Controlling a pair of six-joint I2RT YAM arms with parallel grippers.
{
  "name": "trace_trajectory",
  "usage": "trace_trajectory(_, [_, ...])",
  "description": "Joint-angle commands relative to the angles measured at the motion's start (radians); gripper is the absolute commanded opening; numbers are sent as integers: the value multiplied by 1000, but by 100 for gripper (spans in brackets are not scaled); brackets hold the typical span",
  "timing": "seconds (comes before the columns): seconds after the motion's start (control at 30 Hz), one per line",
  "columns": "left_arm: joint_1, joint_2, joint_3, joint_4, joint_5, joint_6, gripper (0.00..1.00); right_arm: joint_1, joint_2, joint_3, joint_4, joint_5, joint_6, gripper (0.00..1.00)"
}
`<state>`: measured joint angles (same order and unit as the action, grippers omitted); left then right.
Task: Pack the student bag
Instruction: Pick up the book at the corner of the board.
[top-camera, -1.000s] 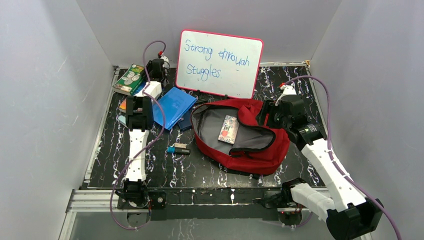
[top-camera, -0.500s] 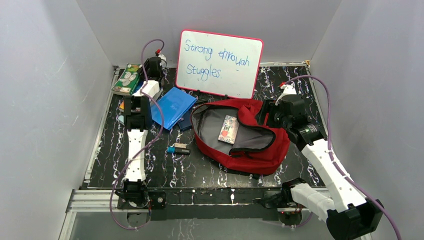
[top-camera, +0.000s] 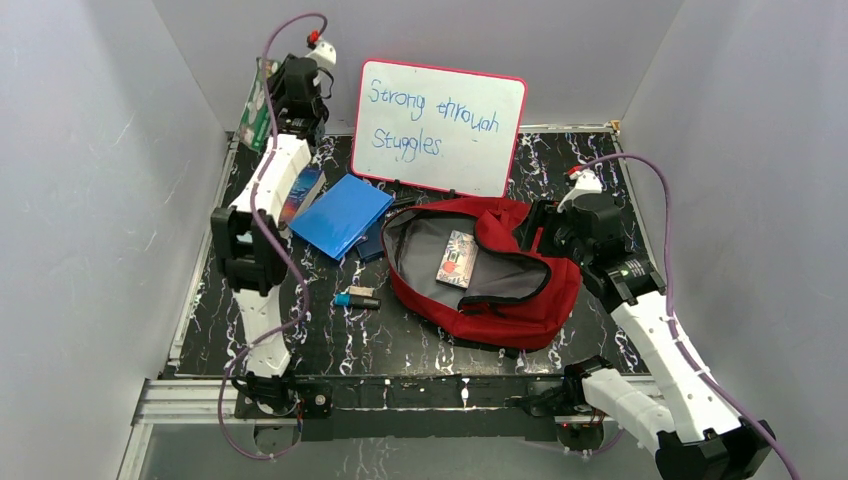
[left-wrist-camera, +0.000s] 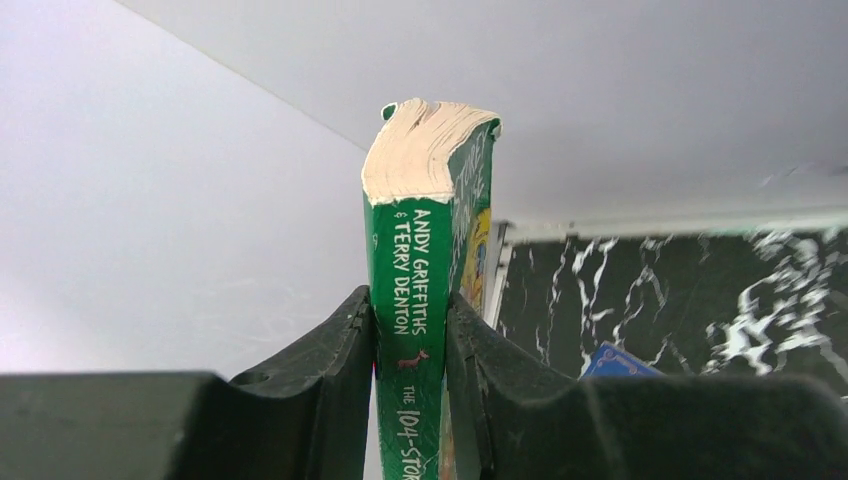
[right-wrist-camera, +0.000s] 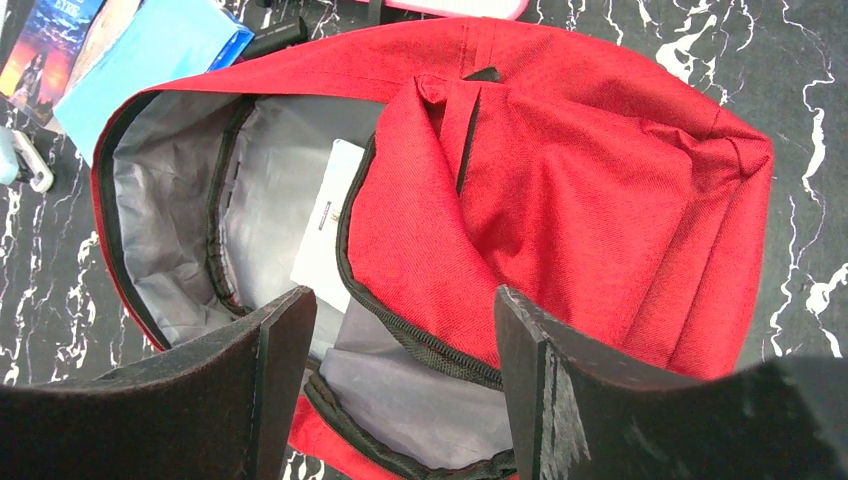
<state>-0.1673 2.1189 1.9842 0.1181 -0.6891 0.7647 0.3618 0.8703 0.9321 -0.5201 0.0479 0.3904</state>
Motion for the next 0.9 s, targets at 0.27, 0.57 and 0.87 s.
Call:
trace_trajectory(0.27, [-43,-563,-118,-348,503,-569,0,-3,-48,7,183,-144,35,76])
trace_trajectory(0.57, [-72,-761,-347,-295,1364,-868,0,-3,-75,-48,502,-369,41,82])
trace_trajectory(0.87, [-213,-807,-491,-266,1653,-844,0,-2,10,218,374,-860,-328,84])
